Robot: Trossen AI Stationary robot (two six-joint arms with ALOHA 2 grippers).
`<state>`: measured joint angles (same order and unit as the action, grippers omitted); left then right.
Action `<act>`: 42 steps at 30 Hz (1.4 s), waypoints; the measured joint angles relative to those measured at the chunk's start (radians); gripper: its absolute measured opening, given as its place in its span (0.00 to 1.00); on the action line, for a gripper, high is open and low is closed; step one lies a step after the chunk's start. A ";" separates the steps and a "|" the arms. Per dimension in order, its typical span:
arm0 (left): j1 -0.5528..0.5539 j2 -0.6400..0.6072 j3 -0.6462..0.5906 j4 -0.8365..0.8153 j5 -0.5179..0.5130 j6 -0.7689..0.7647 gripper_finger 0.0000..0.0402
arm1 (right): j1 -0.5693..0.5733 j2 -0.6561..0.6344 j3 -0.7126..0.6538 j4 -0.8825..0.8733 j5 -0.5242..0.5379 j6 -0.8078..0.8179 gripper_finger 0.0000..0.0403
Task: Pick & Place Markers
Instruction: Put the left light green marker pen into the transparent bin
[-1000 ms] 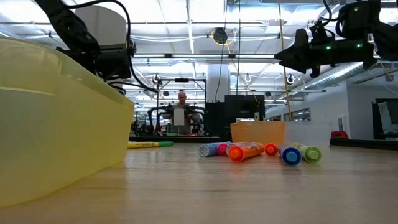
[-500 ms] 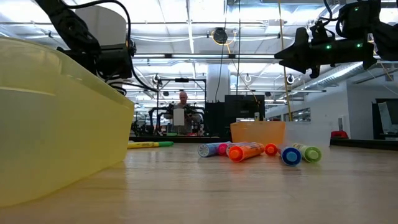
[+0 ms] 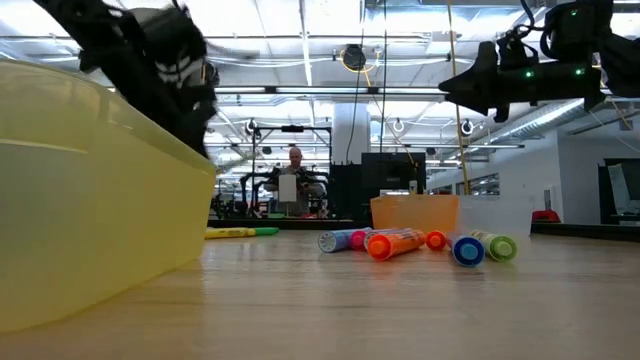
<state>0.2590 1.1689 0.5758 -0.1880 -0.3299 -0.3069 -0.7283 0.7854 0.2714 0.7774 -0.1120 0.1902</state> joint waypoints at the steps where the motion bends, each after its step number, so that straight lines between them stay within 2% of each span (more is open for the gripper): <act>1: -0.012 -0.011 0.000 0.049 0.004 0.034 0.04 | 0.012 0.000 0.000 0.000 0.002 0.000 0.46; 4: -0.048 -0.018 0.000 0.202 0.040 0.166 0.03 | 0.060 0.000 0.000 0.005 0.002 -0.009 0.46; 8: -0.090 0.002 0.002 0.455 0.137 0.349 0.00 | 0.157 0.000 0.000 0.024 -0.042 -0.125 0.46; 12: -0.105 0.041 0.003 0.693 0.206 0.438 0.01 | 0.259 0.001 0.009 0.033 -0.044 -0.236 0.46; 15: -0.099 0.060 0.003 0.754 0.237 0.466 0.00 | 0.305 0.000 0.029 -0.008 -0.009 -0.257 0.46; 20: -0.088 0.091 0.003 0.760 0.234 0.434 0.03 | 0.347 0.018 0.138 -0.350 0.145 -0.287 0.45; 23: -0.088 0.115 0.004 0.751 0.201 0.369 0.06 | 0.378 0.068 0.189 -0.460 0.245 -0.293 0.45; 26: -0.067 0.166 0.077 0.604 0.156 0.222 0.08 | 0.400 0.126 0.209 -0.447 0.295 -0.314 0.46; 29: -0.033 0.256 0.232 0.238 0.090 0.088 0.15 | 0.411 0.180 0.232 -0.442 0.297 -0.335 0.46; 32: 0.020 0.376 0.400 -0.094 0.061 -0.027 0.26 | 0.410 0.223 0.251 -0.439 0.296 -0.335 0.46; 35: 0.086 0.483 0.537 -0.311 0.049 -0.080 0.39 | 0.410 0.244 0.259 -0.449 0.297 -0.337 0.46; 37: 0.138 0.545 0.598 -0.410 0.047 -0.061 0.48 | 0.410 0.246 0.260 -0.459 0.295 -0.338 0.46; 39: 0.195 0.592 0.639 -0.437 0.041 0.001 0.56 | 0.410 0.245 0.260 -0.463 0.294 -0.337 0.46; 42: 0.281 0.624 0.664 -0.458 0.062 0.010 0.64 | 0.410 0.240 0.260 -0.489 0.295 -0.336 0.46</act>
<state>0.5403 1.7927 1.2400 -0.6456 -0.2684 -0.2974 -0.3187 1.0256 0.5312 0.2888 0.1825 -0.1459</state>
